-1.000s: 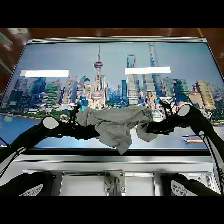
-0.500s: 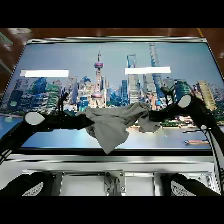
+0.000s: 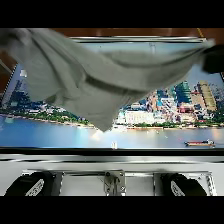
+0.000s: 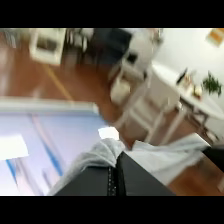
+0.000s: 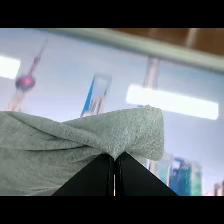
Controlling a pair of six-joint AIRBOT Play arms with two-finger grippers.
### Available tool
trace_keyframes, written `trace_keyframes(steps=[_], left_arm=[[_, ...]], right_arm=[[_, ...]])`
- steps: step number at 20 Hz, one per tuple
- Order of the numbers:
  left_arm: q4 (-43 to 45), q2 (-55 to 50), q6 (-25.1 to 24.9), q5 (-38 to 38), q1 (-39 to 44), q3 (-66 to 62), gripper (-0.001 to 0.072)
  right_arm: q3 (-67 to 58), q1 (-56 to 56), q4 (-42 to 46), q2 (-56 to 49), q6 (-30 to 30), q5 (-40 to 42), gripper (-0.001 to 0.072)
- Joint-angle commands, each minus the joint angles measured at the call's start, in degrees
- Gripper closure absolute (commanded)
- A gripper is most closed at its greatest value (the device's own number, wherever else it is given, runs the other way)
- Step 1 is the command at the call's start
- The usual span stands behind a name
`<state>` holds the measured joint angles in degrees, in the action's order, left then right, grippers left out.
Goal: Fold the shirts.
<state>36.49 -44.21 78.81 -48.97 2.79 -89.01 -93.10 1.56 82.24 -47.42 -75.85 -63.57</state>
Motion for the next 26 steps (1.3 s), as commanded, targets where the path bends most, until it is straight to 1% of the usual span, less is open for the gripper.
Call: trace_keyframes(steps=[1, 3, 4, 5, 7, 8, 10, 11, 12, 13, 16, 17, 18, 19, 21, 24, 26], left_arm=[[9.77, 2.29, 6.40, 0.13, -2.23, -15.63, 0.0672], [14.32, 4.09, 8.59, -0.87, -2.23, -18.45, 0.0672], [17.16, 5.14, 9.90, -2.27, -2.23, -18.95, 0.0672], [21.42, 6.43, 11.96, -4.68, -2.23, -18.99, 0.0672], [32.11, 8.52, 16.52, -12.70, -2.23, -18.99, 0.0671], [36.59, 9.11, 17.86, -17.42, -2.23, -18.99, 0.0671], [43.06, 9.16, 18.18, -28.61, -2.23, -18.82, 0.0671], [45.03, 8.98, 18.16, -33.35, -2.23, -17.94, 0.0671], [46.45, 8.96, 18.05, -36.26, -2.23, -16.46, 0.0671], [47.65, 8.98, 17.94, -37.59, -2.23, -14.43, 0.0671], [51.32, 8.81, 17.53, -36.44, -2.23, -6.58, 0.0671], [52.13, 8.44, 17.05, -35.45, -2.23, -3.76, 0.0671], [52.50, 7.78, 16.87, -33.73, -2.23, -0.50, 0.0671], [52.48, 6.80, 16.87, -31.21, -2.23, 2.56, 0.0671], [52.39, 3.76, 16.90, -24.83, -2.08, 8.59, 0.0671], [51.76, -4.20, 16.90, -15.87, -2.08, 14.49, 0.0671], [51.76, -11.02, 16.90, -11.54, -2.08, 15.43, 0.0671]], right_arm=[[-10.34, 0.04, 2.25, 6.71, -1.46, -0.50, 0.0644], [-12.39, 0.04, 2.40, 8.63, -3.96, -5.66, 0.0644], [-12.55, 0.04, 2.40, 9.35, -5.73, -9.86, 0.0644], [-12.55, 0.04, 2.38, 9.79, -8.04, -15.87, 0.0644], [-12.52, 0.04, 2.32, 9.55, -11.15, -29.53, 0.0644], [-12.52, 0.04, 2.40, 9.11, -12.52, -35.36, 0.0643], [-12.24, 0.04, 2.84, 7.69, -15.67, -42.77, 0.0644], [-10.97, 0.04, 1.92, 7.63, -17.92, -42.77, 0.0644], [-8.66, 0.04, 1.40, 7.48, -18.73, -42.80, 0.0644], [-5.11, 0.04, 1.01, 7.48, -19.78, -42.80, 0.0644], [11.30, 0.04, -1.88, 7.26, -20.33, -42.66, 0.0644], [16.79, 0.04, -1.75, 6.60, -20.24, -42.29, 0.0644], [22.14, 0.04, -1.79, 5.33, -19.76, -40.26, 0.0644], [26.18, 0.04, -1.86, 3.61, -19.39, -36.33, 0.0644], [30.84, 0.04, -1.79, -2.23, -19.19, -25.35, 0.0644], [30.88, 0.04, -3.52, -15.56, -19.21, -8.11, 0.0644], [30.88, 0.04, -5.46, -24.33, -19.23, 3.21, 0.0644]])
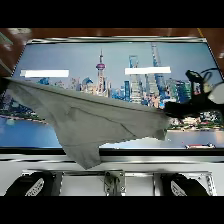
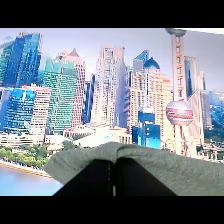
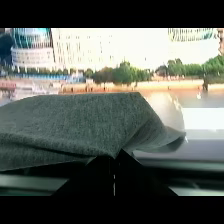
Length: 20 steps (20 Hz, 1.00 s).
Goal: Fold the shirts.
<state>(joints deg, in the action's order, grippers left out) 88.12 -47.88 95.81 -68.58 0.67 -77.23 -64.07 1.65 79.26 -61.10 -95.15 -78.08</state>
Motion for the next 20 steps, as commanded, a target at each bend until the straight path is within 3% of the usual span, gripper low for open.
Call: trace_keyframes(steps=[1, 5, 9, 10, 11, 12, 13, 14, 15, 18, 20], left_arm=[[0.02, -10.71, -0.11, 9.90, 0.07, 3.65, 0.0671], [-4.00, -23.82, -0.11, 14.75, 0.07, 3.63, 0.0670], [-13.46, -34.25, -0.11, 14.40, 0.07, 3.65, 0.0669], [-15.26, -36.11, -0.13, 14.08, 0.07, 3.63, 0.0670], [-16.65, -37.53, -0.11, 13.92, 0.04, 3.63, 0.0669], [-17.70, -38.03, -0.11, 13.92, -0.09, 3.63, 0.0661], [-18.34, -37.81, -0.11, 13.60, -0.42, 3.45, 0.0511], [-18.27, -37.53, -0.13, 11.67, -0.94, 2.49, 0.0113], [-18.10, -37.42, -0.72, 7.17, -2.08, 0.57, 0.0005], [-16.52, -36.39, -8.17, -12.09, -7.74, -4.33, 0.0007], [-16.59, -33.16, -11.26, -19.87, -11.67, -1.62, 0.0013]], right_arm=[[1.86, -0.04, -2.93, -14.43, 0.07, 22.95, 0.0644], [1.88, -0.04, -2.91, -24.26, -1.81, 38.45, 0.0643], [1.88, 0.00, -3.98, -26.91, -6.43, 41.24, 0.0630], [1.88, -0.04, -5.55, -26.95, -6.43, 41.33, 0.0521], [1.88, -0.07, -7.04, -26.80, -6.40, 41.72, 0.0329], [1.86, -0.17, -8.09, -26.27, -6.36, 41.55, 0.0217], [1.86, -0.26, -8.41, -25.07, -6.12, 41.00, 0.0145], [1.86, -0.57, -8.41, -23.50, -5.16, 39.69, 0.0121], [1.86, -1.33, -7.67, -21.51, -3.30, 37.44, 0.0121], [1.88, -5.70, 4.02, -13.92, 2.12, 24.26, 0.0121], [1.90, -10.29, 13.53, -10.84, 5.68, 9.90, 0.0121]])
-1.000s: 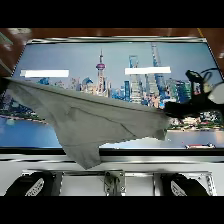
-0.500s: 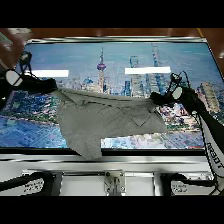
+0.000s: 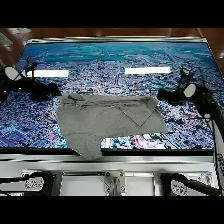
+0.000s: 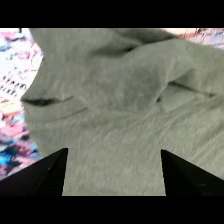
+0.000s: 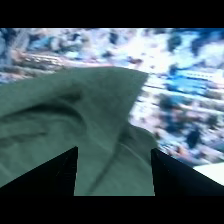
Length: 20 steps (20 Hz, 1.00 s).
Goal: Fold the shirts.
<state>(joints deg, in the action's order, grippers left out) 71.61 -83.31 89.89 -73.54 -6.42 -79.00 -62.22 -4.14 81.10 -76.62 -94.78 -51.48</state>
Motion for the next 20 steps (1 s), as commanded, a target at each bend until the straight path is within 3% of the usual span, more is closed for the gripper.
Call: trace_keyframes(steps=[1, 3, 6, 8, 11, 12, 18, 20], left_arm=[[-0.11, 5.33, -6.34, -15.87, -6.36, 4.46, 0.0013], [-0.48, 12.81, -6.51, -12.52, -9.40, 17.40, 0.0013], [-4.81, 22.18, -7.37, -3.45, -13.49, 38.86, 0.0013], [-11.47, 23.34, -11.45, 1.42, -15.19, 47.39, 0.0013], [-17.94, 22.05, -14.99, 10.43, -15.34, 52.41, 0.0016], [-20.52, 21.35, -16.94, 12.15, -15.34, 52.65, 0.0068], [-30.42, 13.97, -24.33, 16.68, -15.34, 52.63, 0.0078], [-33.18, 12.83, -24.98, 19.41, -15.34, 52.63, 0.0202]], right_arm=[[0.11, -7.89, 12.13, 4.94, 9.88, -23.47, 0.0122], [1.73, -15.26, 6.27, 4.94, 15.15, -30.56, 0.0121], [6.78, -23.98, -10.54, 4.90, 17.00, -28.46, 0.0121], [9.44, -25.33, -16.92, 4.87, 18.71, -27.06, 0.0121], [10.51, -24.17, -18.05, 4.87, 18.82, -25.16, 0.0122], [10.51, -23.67, -18.12, 4.90, 18.82, -24.59, 0.0122], [10.51, -22.95, -18.69, 4.87, 16.48, -21.00, 0.0122], [10.51, -22.95, -18.71, 4.87, 16.28, -21.09, 0.0122]])
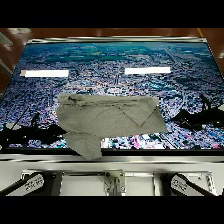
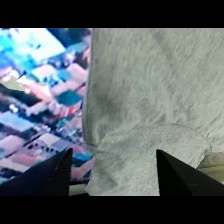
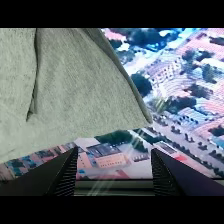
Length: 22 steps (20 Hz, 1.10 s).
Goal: Fold the shirts.
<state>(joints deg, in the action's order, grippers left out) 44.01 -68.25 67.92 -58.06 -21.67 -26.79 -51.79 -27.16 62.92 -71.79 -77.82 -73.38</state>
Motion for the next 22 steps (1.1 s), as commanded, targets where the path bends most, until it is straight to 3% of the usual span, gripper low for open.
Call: trace_keyframes(steps=[1, 4, 5, 9, 12, 14, 22], left_arm=[[-6.54, -2.36, -3.02, 4.90, -0.09, 0.42, 0.0210], [-7.65, -2.99, -3.65, 4.24, -0.07, 0.31, 0.0214], [-8.15, -3.28, -4.50, 3.39, -0.07, 0.31, 0.0213], [-8.39, -3.89, -5.29, 1.70, 0.24, 0.26, 0.0213], [-11.43, -3.87, -8.35, 0.61, 1.14, 0.24, 0.0538], [-14.05, -3.87, -10.19, -0.79, 1.33, 0.20, 0.0669], [-14.05, -3.82, -10.93, -3.54, 1.33, -0.04, 0.0669]], right_arm=[[0.09, 0.07, -0.50, 0.04, -0.87, 0.81, 0.0122], [0.09, 0.07, -0.50, 0.04, -1.64, 0.79, 0.0116], [0.09, 0.07, -0.50, 0.04, -1.64, 0.79, 0.0078], [0.13, 0.07, -0.46, 0.04, -1.64, 0.83, 0.0078], [0.13, 0.07, 0.83, 0.00, -1.70, 1.22, 0.0078], [0.39, 0.07, 1.64, -1.44, -2.23, 0.50, 0.0078], [2.95, 0.07, -2.78, -13.35, -2.38, 3.02, 0.0079]])
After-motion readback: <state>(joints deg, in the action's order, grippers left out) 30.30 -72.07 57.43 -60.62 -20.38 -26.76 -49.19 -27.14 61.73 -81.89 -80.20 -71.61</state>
